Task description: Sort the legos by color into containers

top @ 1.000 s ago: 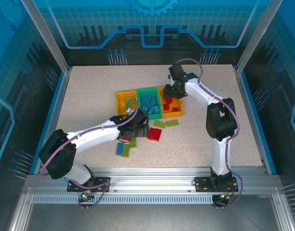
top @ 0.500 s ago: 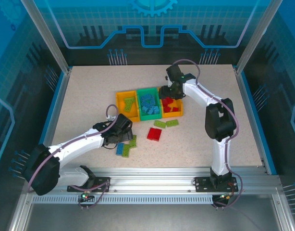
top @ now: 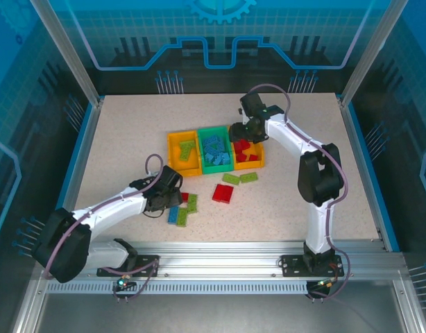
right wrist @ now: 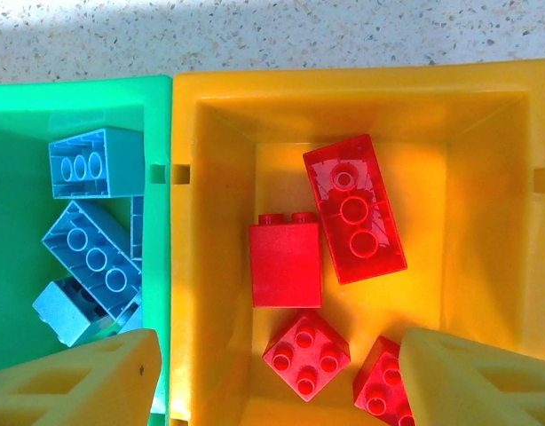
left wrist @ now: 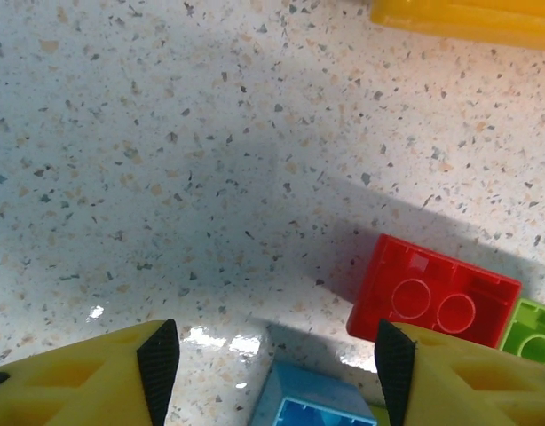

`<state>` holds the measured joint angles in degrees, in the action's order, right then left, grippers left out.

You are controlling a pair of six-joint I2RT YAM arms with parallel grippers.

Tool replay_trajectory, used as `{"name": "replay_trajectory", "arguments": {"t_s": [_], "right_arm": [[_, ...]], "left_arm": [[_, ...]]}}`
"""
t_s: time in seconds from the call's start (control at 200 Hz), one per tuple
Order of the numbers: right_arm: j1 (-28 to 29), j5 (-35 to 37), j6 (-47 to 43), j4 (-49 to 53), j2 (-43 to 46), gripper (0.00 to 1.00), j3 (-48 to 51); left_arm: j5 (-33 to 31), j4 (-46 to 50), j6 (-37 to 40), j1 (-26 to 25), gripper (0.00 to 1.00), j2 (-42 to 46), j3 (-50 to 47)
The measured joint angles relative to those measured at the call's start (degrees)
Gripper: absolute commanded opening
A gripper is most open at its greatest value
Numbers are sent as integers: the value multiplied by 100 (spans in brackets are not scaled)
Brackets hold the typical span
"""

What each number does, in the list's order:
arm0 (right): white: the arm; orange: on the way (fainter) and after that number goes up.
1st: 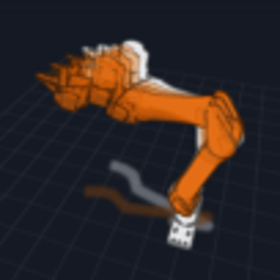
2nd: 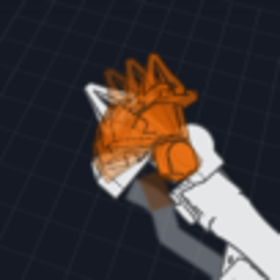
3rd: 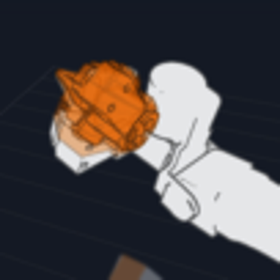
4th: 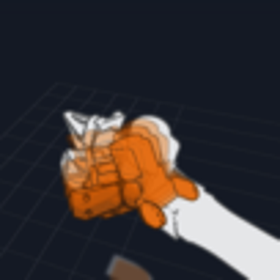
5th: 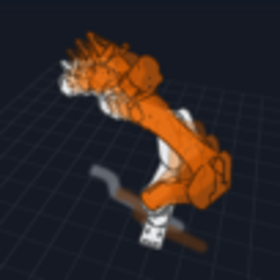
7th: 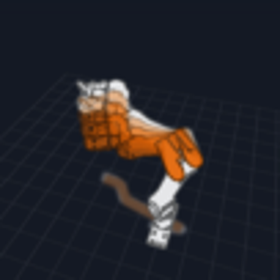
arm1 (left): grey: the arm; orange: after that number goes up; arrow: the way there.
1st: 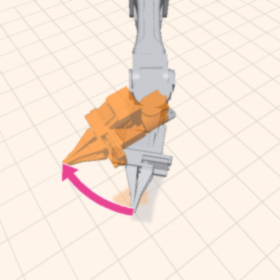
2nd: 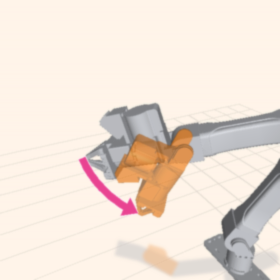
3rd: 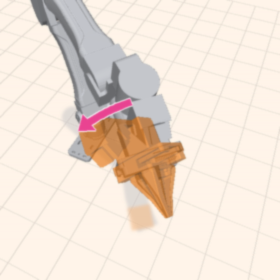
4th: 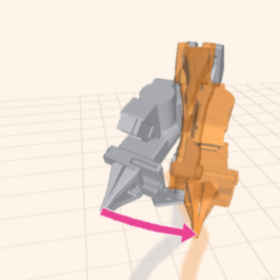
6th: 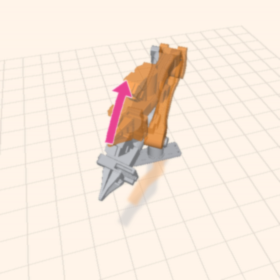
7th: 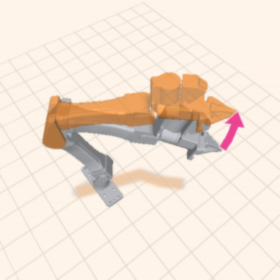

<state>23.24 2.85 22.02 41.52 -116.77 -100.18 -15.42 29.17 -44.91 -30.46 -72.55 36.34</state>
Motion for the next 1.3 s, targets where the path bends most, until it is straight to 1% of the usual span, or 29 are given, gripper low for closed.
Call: {"name": "replay_trajectory", "arguments": {"t_s": [0.295, 0.445, 0.525, 0.66, 0.85, 1.085, 1.301], "right_arm": [[46, 17, -2, 70, 0, 73, 0], [46, 22, -4, 98, 0, 73, 0], [46, 33, -4, 109, 0, 73, 0], [46, 42, -4, 114, 0, 73, 0], [46, 87, -4, 116, 0, 74, 0], [46, 125, -7, 118, 0, 74, 0], [46, 127, -7, 118, 0, 74, 0]], "left_arm": [[214, -321, 105, 210, 57, -308, -9], [289, -468, 173, 223, 52, -389, -9], [319, -533, 195, 223, 47, -413, -9], [376, -638, 236, 223, 34, -474, -11], [389, -704, 236, 223, 22, -511, -11], [372, -704, 232, 229, 0, -437, -55], [365, -688, 238, 229, 0, -234, -96]]}}
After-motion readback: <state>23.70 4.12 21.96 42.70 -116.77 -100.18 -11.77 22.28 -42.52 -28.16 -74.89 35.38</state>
